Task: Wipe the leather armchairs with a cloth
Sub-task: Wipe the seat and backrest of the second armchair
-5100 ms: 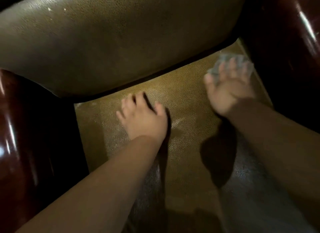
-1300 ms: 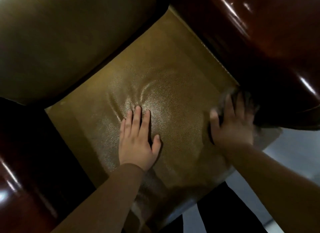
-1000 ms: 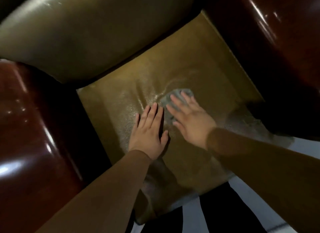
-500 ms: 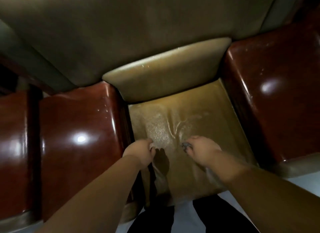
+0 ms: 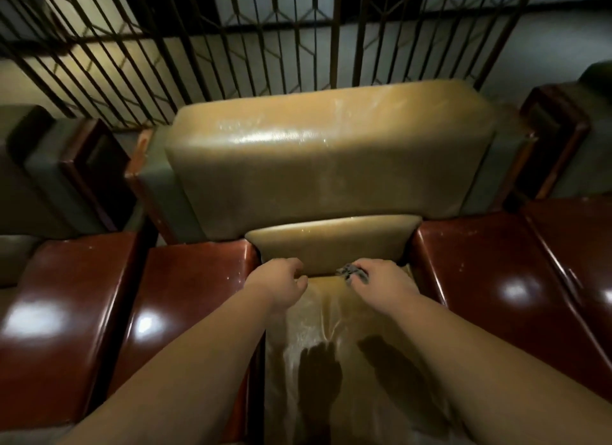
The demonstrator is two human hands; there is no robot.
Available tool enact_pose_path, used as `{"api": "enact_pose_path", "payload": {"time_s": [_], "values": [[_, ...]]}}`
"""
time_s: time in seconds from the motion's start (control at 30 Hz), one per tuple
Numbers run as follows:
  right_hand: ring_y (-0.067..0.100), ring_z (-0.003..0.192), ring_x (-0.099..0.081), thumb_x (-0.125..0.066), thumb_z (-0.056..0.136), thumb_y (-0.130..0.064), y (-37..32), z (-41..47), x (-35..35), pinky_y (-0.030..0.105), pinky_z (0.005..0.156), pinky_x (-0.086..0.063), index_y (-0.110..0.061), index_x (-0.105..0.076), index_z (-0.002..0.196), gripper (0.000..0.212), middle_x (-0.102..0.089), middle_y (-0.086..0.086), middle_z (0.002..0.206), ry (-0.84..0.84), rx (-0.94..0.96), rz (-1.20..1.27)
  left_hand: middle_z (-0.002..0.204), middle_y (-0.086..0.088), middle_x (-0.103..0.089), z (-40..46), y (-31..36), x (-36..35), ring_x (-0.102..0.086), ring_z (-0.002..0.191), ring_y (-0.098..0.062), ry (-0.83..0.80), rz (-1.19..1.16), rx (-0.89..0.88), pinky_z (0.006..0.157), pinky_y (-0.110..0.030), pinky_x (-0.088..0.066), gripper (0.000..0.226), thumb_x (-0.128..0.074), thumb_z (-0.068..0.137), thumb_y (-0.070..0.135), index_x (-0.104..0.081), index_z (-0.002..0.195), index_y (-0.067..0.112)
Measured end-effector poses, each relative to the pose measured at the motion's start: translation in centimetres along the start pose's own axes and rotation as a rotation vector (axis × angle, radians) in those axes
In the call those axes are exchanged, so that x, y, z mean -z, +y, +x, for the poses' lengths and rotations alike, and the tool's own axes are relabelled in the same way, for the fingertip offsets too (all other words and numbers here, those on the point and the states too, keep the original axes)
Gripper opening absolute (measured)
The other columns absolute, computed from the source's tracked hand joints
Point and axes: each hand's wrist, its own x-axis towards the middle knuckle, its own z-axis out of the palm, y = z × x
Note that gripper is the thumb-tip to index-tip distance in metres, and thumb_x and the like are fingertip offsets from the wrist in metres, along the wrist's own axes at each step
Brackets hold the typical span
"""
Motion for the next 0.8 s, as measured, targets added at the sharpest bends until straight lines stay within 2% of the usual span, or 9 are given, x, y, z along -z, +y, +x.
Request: {"api": "enact_pose_path", "payload": {"time_s": [0.2,0.33,0.4,0.47,0.63,0.8], "values": [[0.021,0.104,-0.066,-0.056,0.095,-0.049,-0.2,0.6,7.3,0.037,0.085,-0.056,-0.032,-0.069,0.116,0.03,-0.073,-0.006,0.111,-0.022,0.081,-0.026,0.127,-0.001,-0.072,-0.8,4.4,5.3,-0.066,0.116,-0.025,0.086,0.02,0.051,0.097,-0.037,-0.055,0.04,-0.054,0.101,0.048,-0.066,0.133,0.026],[0.023,0.105,-0.066,-0.055,0.097,-0.047,-0.6,2.0,12.1,0.034,0.077,-0.051,-0.033,-0.069,0.116,0.027,-0.073,-0.005,0.111,0.072,0.132,-0.064,0.132,0.001,-0.069,-0.8,7.0,9.8,-0.063,0.122,-0.025,0.199,-0.034,0.068,0.103,-0.04,-0.053,0.042,-0.053,0.102,0.046,-0.064,0.138,0.027],[0.023,0.103,-0.066,-0.056,0.095,-0.046,-1.0,2.2,13.8,0.035,0.079,-0.054,-0.035,-0.069,0.115,0.026,-0.073,-0.005,0.109,0.103,0.147,-0.033,0.13,0.0,-0.069,-1.0,7.7,11.3,-0.064,0.117,-0.025,0.23,-0.006,0.058,0.099,-0.04,-0.055,0.04,-0.053,0.102,0.047,-0.065,0.135,0.026],[0.022,0.102,-0.066,-0.055,0.094,-0.046,-1.6,2.5,15.0,0.035,0.08,-0.055,-0.036,-0.069,0.116,0.028,-0.073,-0.006,0.11,0.119,0.17,-0.04,0.128,0.0,-0.069,-0.9,8.0,12.5,-0.064,0.114,-0.023,0.247,-0.008,0.06,0.098,-0.042,-0.056,0.037,-0.054,0.103,0.044,-0.065,0.133,0.025],[0.02,0.094,-0.065,-0.052,0.097,-0.046,-3.3,4.0,17.4,0.033,0.074,-0.054,-0.036,-0.067,0.115,0.026,-0.071,-0.008,0.106,0.166,0.243,-0.11,0.133,0.002,-0.067,0.6,7.9,15.3,-0.064,0.12,-0.02,0.332,-0.065,0.05,0.101,-0.04,-0.055,0.04,-0.056,0.106,0.04,-0.061,0.142,0.024],[0.015,0.091,-0.064,-0.051,0.098,-0.048,-5.2,6.3,17.8,0.038,0.077,-0.058,-0.037,-0.067,0.116,0.026,-0.07,-0.011,0.104,0.184,0.261,-0.139,0.127,0.003,-0.07,2.7,4.5,16.6,-0.065,0.114,-0.019,0.318,-0.053,0.081,0.097,-0.04,-0.056,0.037,-0.057,0.104,0.043,-0.065,0.135,0.025]]}}
